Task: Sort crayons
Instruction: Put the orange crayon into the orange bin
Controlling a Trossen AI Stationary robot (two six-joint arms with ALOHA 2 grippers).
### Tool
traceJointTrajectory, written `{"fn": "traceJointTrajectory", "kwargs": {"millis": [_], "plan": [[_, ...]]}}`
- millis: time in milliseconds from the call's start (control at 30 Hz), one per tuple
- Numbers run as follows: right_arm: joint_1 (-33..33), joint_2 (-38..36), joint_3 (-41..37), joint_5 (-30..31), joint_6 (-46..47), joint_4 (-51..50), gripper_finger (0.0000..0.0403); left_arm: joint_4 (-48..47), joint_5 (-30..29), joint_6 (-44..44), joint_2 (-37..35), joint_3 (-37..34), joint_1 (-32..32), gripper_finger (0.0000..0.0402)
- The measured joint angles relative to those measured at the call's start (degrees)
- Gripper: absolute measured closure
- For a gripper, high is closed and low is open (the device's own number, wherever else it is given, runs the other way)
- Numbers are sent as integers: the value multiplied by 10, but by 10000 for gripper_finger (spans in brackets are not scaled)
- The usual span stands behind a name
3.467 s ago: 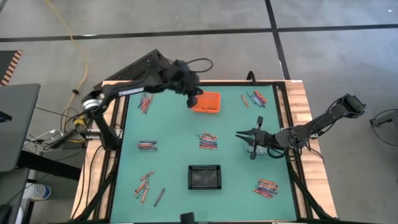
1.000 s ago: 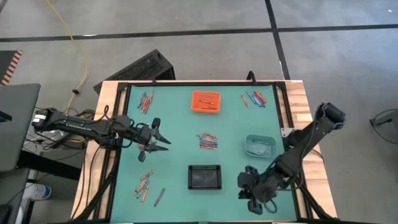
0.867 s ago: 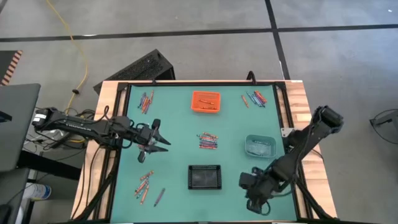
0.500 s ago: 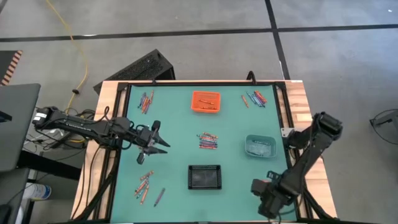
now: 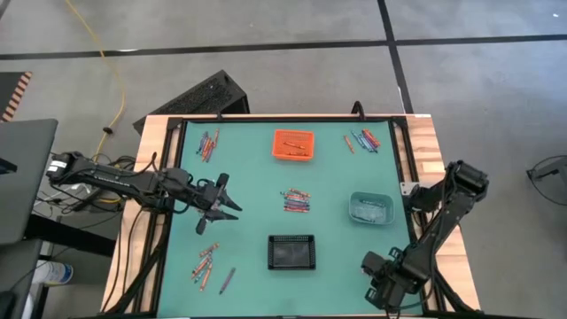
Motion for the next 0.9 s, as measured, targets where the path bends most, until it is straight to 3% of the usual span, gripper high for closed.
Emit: {"fn": "traceJointTrajectory", "kwargs": {"millis": [433, 900], "plan": [[9, 2, -12, 3, 11, 3, 284, -9, 0, 3, 0, 0, 0, 290], [3, 79, -11, -16, -63, 14, 284, -22, -16, 8, 0, 0, 0, 290]]}}
